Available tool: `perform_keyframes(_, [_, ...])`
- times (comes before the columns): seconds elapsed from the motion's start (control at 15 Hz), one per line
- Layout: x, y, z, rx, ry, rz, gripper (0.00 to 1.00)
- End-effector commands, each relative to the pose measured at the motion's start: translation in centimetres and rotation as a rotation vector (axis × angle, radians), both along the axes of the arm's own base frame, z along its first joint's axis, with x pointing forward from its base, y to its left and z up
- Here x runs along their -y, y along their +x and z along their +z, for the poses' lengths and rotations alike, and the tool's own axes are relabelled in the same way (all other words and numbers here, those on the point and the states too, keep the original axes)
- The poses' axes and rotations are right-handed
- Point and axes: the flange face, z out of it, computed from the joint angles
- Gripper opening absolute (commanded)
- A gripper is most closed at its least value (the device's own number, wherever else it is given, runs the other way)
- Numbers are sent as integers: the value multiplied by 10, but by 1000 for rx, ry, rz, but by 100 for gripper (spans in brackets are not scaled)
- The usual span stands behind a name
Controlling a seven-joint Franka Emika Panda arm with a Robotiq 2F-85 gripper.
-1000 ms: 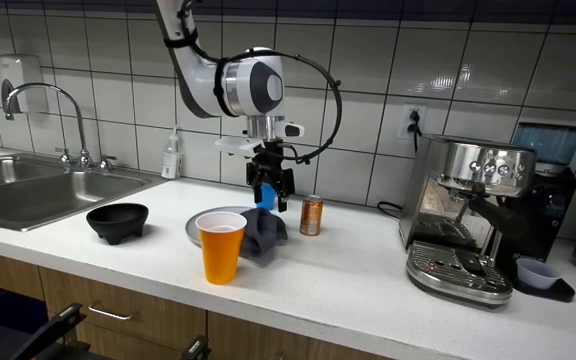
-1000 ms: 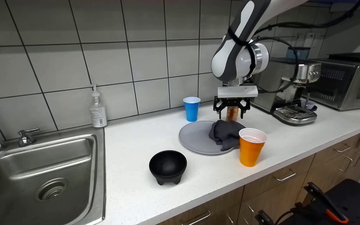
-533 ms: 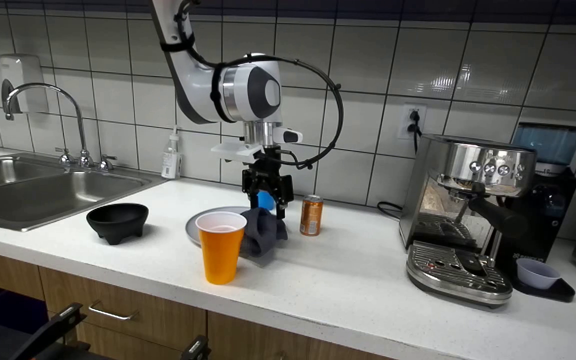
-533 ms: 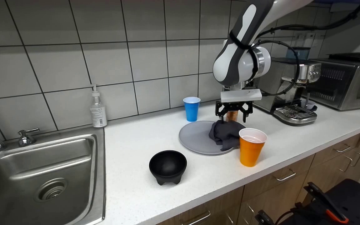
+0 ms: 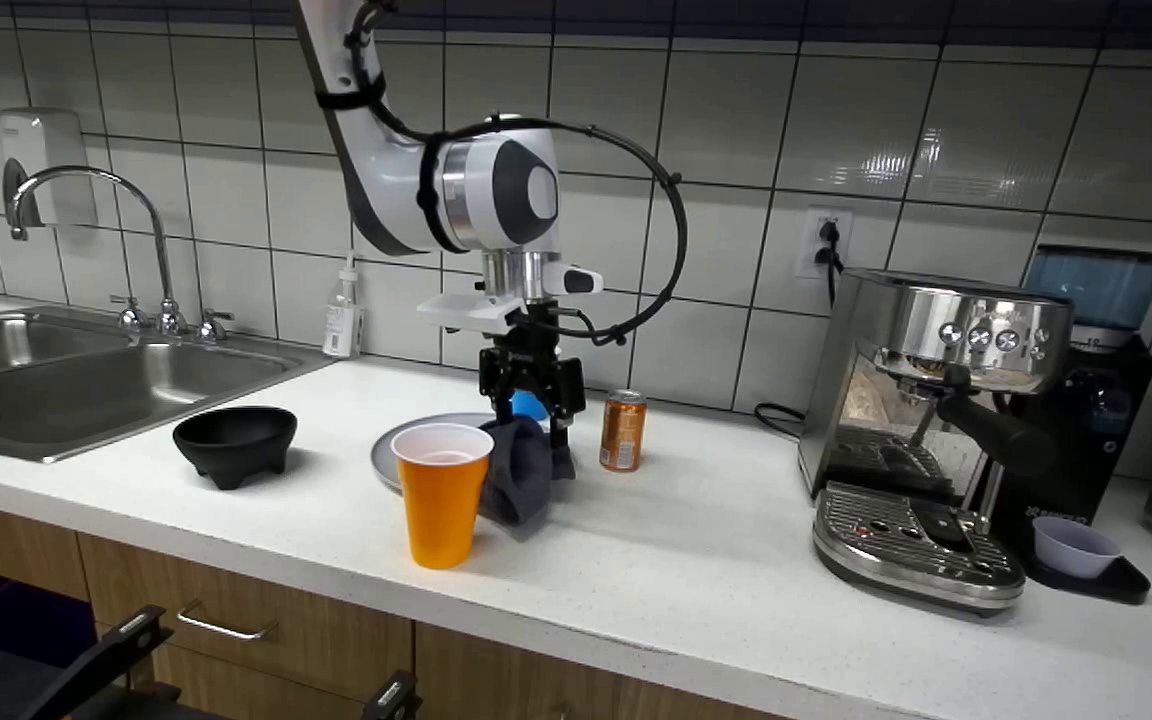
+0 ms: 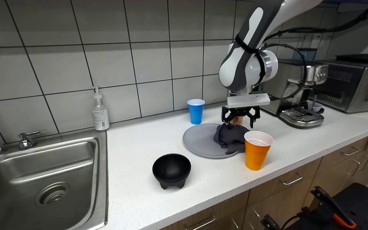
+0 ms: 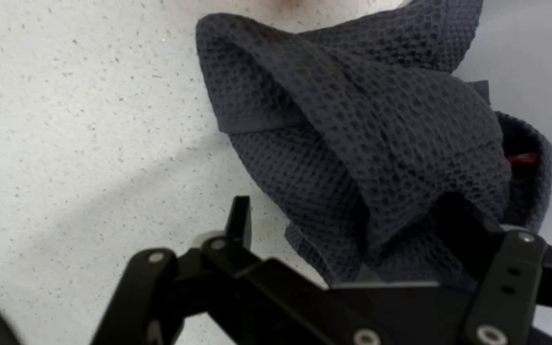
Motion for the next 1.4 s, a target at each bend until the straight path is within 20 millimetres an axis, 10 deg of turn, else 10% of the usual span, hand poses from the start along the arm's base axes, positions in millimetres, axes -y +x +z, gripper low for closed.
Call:
perform_keyframes(0.0, [1,-2,3,1,4,29,100])
perform_keyframes(1.33, [-5,12,-11,18,96,-15,100])
